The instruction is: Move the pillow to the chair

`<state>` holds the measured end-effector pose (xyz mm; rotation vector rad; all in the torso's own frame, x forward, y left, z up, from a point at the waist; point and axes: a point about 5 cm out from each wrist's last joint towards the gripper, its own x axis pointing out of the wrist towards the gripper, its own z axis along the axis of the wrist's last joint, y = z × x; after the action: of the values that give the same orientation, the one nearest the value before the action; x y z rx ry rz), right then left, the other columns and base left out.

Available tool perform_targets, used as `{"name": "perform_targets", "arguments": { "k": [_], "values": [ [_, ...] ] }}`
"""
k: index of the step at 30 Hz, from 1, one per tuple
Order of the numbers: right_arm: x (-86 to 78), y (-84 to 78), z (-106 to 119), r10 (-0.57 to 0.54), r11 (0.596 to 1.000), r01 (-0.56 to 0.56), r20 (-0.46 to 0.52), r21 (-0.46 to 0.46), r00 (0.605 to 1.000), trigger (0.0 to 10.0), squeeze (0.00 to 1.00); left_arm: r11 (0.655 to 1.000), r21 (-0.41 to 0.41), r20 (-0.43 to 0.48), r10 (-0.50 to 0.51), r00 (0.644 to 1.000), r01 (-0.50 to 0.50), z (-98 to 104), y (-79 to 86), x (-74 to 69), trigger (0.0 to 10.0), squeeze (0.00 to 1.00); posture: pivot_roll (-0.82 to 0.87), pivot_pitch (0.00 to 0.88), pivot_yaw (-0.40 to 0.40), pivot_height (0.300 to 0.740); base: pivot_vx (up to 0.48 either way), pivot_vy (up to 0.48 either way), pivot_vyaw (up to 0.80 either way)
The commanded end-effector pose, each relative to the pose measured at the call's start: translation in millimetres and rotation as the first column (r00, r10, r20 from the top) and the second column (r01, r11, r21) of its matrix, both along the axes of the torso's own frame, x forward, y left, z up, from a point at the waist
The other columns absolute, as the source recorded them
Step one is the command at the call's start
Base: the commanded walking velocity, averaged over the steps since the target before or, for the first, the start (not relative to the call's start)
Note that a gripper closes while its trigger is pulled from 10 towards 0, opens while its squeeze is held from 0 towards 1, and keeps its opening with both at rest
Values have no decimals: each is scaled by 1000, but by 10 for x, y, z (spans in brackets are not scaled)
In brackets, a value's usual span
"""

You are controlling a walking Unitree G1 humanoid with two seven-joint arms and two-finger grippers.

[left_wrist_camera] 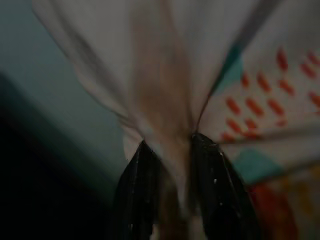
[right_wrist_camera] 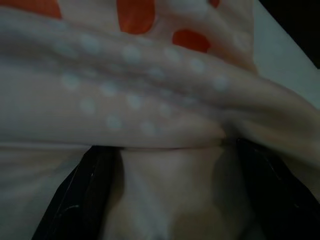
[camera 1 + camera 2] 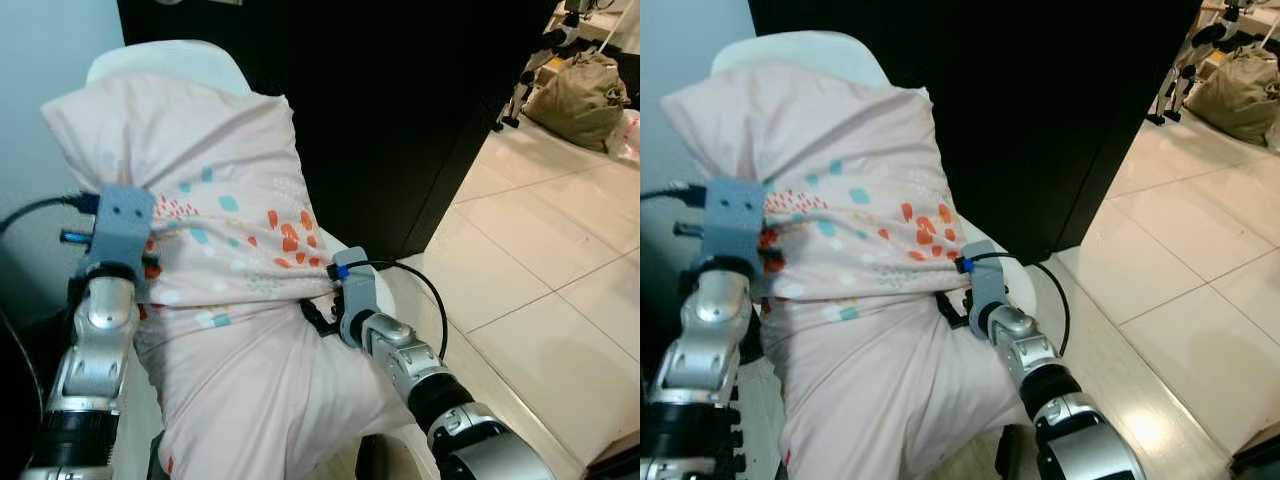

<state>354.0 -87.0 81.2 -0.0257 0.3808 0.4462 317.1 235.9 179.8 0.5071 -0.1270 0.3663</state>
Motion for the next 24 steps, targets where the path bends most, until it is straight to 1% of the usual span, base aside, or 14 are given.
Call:
{"name": "perform_targets", "arguments": {
  "k": [1,4,5,7,11,12,13,14,15,18,19,21,23,24],
  "values": [
    [-24,-98,-99,-39,999,38,-36,-31,999,10000,0,999,47,-50,-14,999,16,-79,-26,-6,10000,1000,137,82,-160,505,0,0,0],
    [-28,-73,-99,-31,999,30,-33,-21,999,10000,0,996,76,-7,-40,999,41,45,-58,-13,10000,1000,139,81,-161,505,0,0,0],
    [-27,-62,-99,-29,999,29,-32,-19,999,10000,0,994,82,52,-82,995,78,203,-100,-9,10000,1000,141,80,-161,505,0,0,0],
    [-26,-55,-100,-28,999,28,-32,-17,999,10000,0,981,87,125,-181,976,171,436,-205,-10,10000,1000,144,78,-162,505,0,0,0],
    [-23,-49,-101,-26,1000,26,-32,-12,999,10000,0,947,117,201,-318,926,300,793,-361,-49,10000,1000,147,74,-163,505,0,0,0],
    [-21,-46,-100,-25,1000,25,-32,-11,999,10000,0,938,153,188,-338,922,312,899,-374,-60,10000,1000,149,72,-162,505,0,0,0],
    [-21,-46,-100,-25,1000,25,-32,-11,999,10000,0,938,153,188,-338,922,312,899,-374,-60,10000,1000,149,72,-162,505,0,0,0],
    [-16,-42,-97,-24,1000,23,-32,-9,999,10000,0,924,214,136,-349,927,316,1005,-362,-71,10000,1000,152,69,-160,505,0,0,0],
    [-14,-41,-95,-24,1000,23,-31,-8,999,10000,0,924,245,111,-329,938,295,1020,-326,-72,10000,1000,152,69,-160,505,0,0,0],
    [-8,-40,-90,-26,1000,25,-29,-8,999,10000,0,926,275,78,-290,954,260,1033,-243,-82,10000,1000,156,67,-161,505,0,0,0],
    [-5,-36,-87,-26,1000,26,-28,-2,999,10000,0,938,270,88,-251,964,219,1057,-165,-102,10000,1000,159,65,-161,505,0,0,0],
    [-1,-33,-78,-27,1000,27,-23,8,999,10000,0,941,258,108,-254,961,220,1064,-164,-108,10000,1000,162,64,-163,505,0,0,0],
    [15,-17,-36,-32,998,32,-8,59,999,10000,0,942,200,140,-299,944,269,1028,-230,-111,10000,1000,165,60,-165,505,0,0,0],
    [36,-1,21,-40,990,39,6,137,999,10000,0,933,122,161,-356,920,339,959,-326,-108,10000,1000,165,56,-165,505,0,0,0]
  ]
}}
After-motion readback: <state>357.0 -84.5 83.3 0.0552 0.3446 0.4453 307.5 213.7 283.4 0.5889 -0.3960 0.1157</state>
